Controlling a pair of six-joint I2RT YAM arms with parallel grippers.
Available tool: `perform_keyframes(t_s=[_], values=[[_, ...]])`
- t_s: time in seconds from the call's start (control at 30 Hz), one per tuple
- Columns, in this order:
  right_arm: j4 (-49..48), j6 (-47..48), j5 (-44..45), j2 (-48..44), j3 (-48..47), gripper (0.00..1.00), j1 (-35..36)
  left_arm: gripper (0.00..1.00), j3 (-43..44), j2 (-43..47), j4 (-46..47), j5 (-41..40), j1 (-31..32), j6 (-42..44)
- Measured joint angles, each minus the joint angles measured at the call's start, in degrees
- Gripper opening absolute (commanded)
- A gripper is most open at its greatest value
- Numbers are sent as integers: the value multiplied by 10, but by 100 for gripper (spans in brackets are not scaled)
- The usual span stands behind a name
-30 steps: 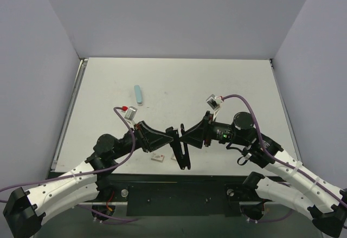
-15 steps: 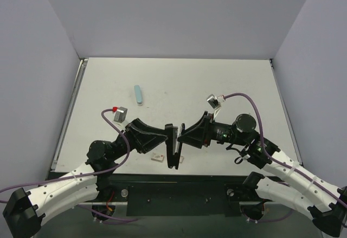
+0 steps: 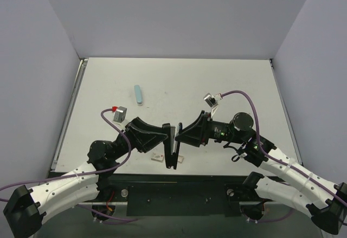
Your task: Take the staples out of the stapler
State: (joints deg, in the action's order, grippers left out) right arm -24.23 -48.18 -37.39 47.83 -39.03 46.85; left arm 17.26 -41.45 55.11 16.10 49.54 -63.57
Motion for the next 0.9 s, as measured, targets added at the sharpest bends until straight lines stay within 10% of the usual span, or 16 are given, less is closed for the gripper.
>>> perform_keyframes(t_s=[0.47, 0.67, 0.8, 0.9], values=[[30, 26, 5, 0, 0, 0, 0, 44, 19, 6, -76, -8, 0, 44], [41, 41, 12, 1, 0, 0, 0, 1, 20, 3, -91, -15, 0, 54], [45, 48, 14, 0, 0, 0, 0, 0, 28, 1, -104, -15, 0, 61], [61, 60, 14, -1, -5, 32, 0, 0, 37, 0, -123, -12, 0, 71]])
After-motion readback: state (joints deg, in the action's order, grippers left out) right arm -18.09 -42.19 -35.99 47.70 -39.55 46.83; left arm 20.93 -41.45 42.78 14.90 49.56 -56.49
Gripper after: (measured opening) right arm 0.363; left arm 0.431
